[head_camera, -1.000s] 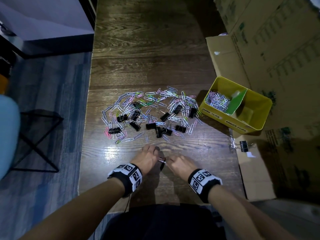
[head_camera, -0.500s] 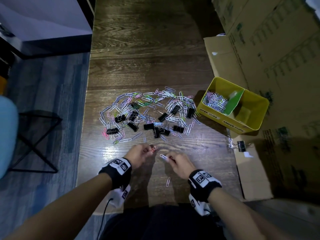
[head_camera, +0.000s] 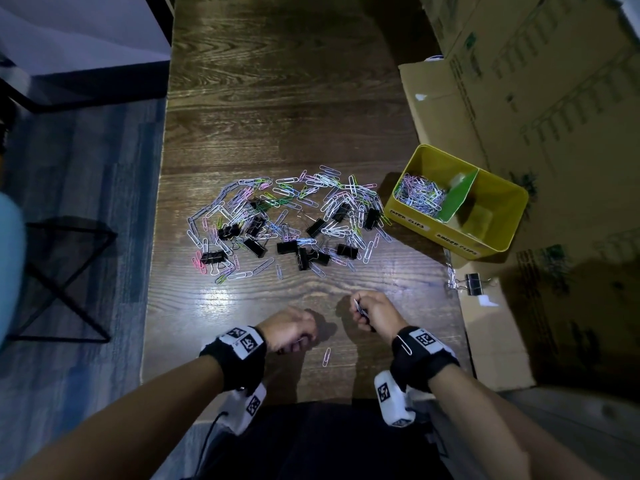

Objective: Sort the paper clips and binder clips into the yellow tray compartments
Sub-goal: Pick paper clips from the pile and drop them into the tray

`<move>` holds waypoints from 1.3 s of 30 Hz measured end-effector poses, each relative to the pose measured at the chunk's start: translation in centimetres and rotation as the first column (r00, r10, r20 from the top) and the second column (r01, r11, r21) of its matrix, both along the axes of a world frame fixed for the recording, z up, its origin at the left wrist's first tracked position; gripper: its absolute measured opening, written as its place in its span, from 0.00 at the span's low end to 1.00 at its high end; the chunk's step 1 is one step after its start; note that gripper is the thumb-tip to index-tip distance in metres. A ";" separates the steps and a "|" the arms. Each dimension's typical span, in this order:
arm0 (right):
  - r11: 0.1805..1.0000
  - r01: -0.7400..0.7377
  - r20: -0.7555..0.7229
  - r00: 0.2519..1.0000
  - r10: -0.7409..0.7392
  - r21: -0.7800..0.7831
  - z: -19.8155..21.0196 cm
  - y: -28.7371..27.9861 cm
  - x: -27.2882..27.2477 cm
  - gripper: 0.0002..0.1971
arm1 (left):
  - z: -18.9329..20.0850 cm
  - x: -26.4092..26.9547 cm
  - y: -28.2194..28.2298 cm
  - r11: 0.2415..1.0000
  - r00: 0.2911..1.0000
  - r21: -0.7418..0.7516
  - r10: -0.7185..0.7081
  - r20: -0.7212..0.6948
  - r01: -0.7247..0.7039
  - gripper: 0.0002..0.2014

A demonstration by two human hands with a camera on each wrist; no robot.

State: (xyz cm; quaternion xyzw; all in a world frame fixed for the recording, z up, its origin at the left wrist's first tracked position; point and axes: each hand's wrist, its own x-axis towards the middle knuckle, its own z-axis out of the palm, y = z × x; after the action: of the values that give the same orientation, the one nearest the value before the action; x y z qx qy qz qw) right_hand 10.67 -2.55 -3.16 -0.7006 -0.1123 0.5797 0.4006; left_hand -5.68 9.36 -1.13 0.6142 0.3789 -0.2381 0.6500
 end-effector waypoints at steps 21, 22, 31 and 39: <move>0.970 0.195 0.037 0.979 -0.202 0.146 4.2 0.8 4.5 0.18 | 3.3 7.5 0.6 0.843 0.937 0.412 -0.339 -0.089 0.344 0.12; 0.960 0.219 0.052 0.971 -0.231 0.174 5.2 1.2 5.4 0.17 | 3.8 9.0 1.7 0.895 0.968 0.376 -0.247 -0.034 0.242 0.12; 0.873 0.384 0.444 0.753 -0.485 0.302 11.7 5.2 15.0 0.15 | 10.7 25.3 4.5 0.915 0.860 -0.121 0.404 0.311 -0.386 0.13; 0.987 -0.044 0.691 0.709 0.139 -0.154 11.7 4.9 18.1 0.18 | 6.9 29.6 3.9 0.961 0.953 0.157 0.187 0.238 -0.228 0.17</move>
State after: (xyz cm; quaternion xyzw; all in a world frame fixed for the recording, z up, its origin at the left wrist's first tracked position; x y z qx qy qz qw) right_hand 28.77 2.40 8.54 -0.8851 -0.2533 0.2965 0.2539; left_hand 23.90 13.29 5.74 0.6505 0.3871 -0.0628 0.6504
